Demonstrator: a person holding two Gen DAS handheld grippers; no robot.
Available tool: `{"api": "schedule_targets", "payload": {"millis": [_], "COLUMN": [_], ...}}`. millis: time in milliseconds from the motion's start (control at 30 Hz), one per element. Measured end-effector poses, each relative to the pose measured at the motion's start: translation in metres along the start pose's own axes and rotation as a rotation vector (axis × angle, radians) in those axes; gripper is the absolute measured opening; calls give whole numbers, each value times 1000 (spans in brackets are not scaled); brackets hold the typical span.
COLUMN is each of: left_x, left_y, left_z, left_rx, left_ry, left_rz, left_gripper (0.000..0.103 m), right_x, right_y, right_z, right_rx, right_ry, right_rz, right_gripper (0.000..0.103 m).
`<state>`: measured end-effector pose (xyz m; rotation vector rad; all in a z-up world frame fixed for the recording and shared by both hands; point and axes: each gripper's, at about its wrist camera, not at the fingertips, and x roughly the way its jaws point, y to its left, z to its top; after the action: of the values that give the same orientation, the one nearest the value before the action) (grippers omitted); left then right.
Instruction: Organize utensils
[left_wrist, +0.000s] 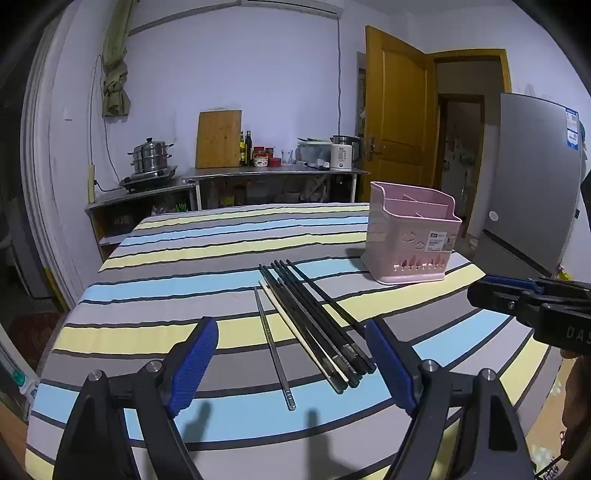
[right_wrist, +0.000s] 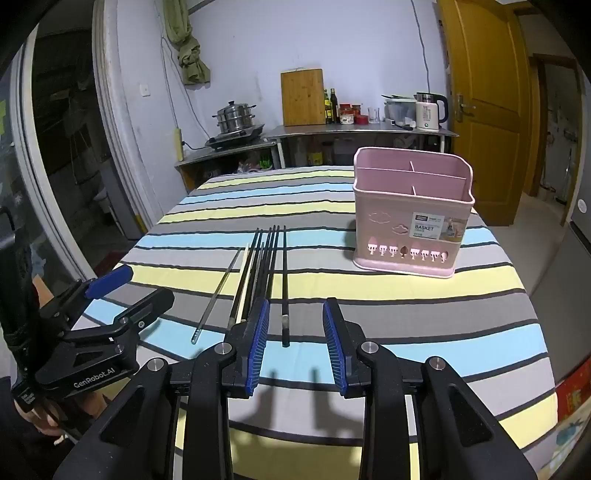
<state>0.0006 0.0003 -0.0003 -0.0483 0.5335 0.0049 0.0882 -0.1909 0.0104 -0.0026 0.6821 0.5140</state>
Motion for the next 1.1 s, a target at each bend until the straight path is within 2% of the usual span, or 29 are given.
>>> {"api": "schedule_targets", "payload": {"millis": [367,1100], "left_x": [0,-3], "left_y": [-4,-5], "left_z": [-4,-5], "left_rx": [31,33], "left_ry": [-14,-7], "left_rz": [6,2], "left_gripper": [82,82], "right_x": [-5,-1], "right_y": [2,-2], "right_z": [0,-3], "right_rx": [0,11], "right_ry": [-9,-4], "right_rz": [-1,-5], "right_gripper": [31,31]}}
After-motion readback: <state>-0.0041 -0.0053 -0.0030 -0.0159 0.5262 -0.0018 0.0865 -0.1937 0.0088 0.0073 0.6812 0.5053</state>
